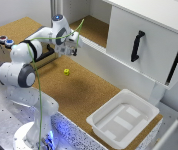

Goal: Place the purple object inside the left cabinet

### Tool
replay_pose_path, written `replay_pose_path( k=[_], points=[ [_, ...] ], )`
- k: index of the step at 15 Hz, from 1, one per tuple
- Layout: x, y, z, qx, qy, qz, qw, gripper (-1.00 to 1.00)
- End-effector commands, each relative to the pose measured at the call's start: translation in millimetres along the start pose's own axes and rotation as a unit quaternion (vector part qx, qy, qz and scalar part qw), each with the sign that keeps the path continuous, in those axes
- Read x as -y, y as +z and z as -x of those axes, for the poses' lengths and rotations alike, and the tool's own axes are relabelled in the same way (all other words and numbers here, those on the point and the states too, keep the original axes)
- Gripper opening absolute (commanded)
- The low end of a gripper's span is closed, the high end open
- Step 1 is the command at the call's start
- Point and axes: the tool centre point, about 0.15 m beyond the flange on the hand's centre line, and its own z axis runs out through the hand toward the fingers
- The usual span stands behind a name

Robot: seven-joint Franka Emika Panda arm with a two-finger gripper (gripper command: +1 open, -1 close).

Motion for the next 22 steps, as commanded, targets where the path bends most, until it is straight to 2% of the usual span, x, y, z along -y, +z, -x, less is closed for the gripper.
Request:
replay_pose_path(
  k=[1,8,11,13,14,16,17,18,22],
  points=[
    [-15,20,-95,0.087,0.027,-0.014,0.996,-1.00],
    [-9,58,-153,0.083,0.073,0.001,0.994,-1.00],
    [-18,89,-176,0.111,0.080,0.015,0.990,-1.00],
    [-28,112,-179,0.130,0.104,0.010,0.986,-1.00],
    [-33,120,-178,0.139,0.118,-0.003,0.983,-1.00],
    [-39,129,-175,0.135,0.139,0.002,0.981,-1.00],
    [-41,126,-175,0.123,0.152,0.002,0.981,-1.00],
    [-43,119,-174,0.110,0.154,0.005,0.982,1.00],
    [-28,77,-150,0.051,0.128,0.014,0.990,1.00]
  ],
)
